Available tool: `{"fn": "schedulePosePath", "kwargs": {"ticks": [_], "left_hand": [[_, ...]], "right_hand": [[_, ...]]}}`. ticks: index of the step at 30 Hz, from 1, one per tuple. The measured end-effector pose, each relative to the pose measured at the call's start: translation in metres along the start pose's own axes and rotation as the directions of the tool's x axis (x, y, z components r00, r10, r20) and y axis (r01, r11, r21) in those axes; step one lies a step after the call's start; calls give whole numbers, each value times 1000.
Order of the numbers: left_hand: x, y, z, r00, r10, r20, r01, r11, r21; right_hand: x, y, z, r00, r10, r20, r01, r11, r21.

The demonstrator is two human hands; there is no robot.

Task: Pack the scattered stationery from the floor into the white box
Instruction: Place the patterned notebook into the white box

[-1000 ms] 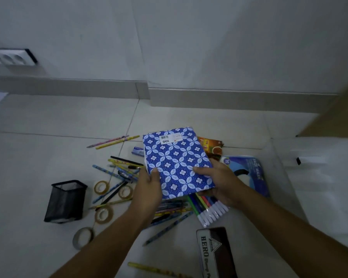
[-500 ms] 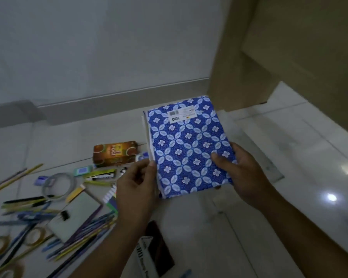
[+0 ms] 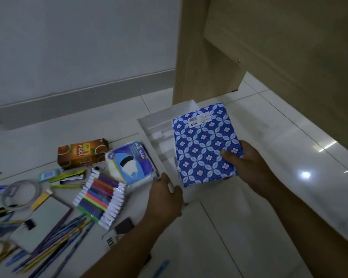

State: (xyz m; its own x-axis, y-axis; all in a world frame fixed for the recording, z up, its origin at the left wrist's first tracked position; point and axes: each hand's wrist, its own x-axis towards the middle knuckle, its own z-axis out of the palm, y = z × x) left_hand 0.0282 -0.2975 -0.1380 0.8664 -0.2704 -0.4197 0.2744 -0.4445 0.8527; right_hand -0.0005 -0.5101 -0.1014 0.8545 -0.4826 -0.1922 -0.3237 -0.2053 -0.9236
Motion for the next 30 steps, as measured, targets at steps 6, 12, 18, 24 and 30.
{"fn": "schedulePosePath", "kwargs": {"ticks": [6, 12, 18, 24, 30], "left_hand": [[-23, -7, -25, 986, 0, 166, 20, 993, -119], [-31, -29, -27, 994, 35, 100, -35, 999, -6], [-30, -36, -26, 992, 44, 116, -54, 995, 81], [-31, -38, -25, 989, 59, 135, -67, 996, 56], [-28, -39, -26, 988, 33, 149, -42, 997, 57]], "right_hand": [[-18, 15, 26, 987, 26, 157, 25, 949, -315], [-20, 45, 41, 963, 155, 222, -138, 986, -92], [-8, 51, 34, 785, 429, 448, -318, 898, -303], [3, 62, 36, 731, 473, 492, -144, 811, -567], [5, 76, 38, 801, 417, 430, 31, 688, -725]]}}
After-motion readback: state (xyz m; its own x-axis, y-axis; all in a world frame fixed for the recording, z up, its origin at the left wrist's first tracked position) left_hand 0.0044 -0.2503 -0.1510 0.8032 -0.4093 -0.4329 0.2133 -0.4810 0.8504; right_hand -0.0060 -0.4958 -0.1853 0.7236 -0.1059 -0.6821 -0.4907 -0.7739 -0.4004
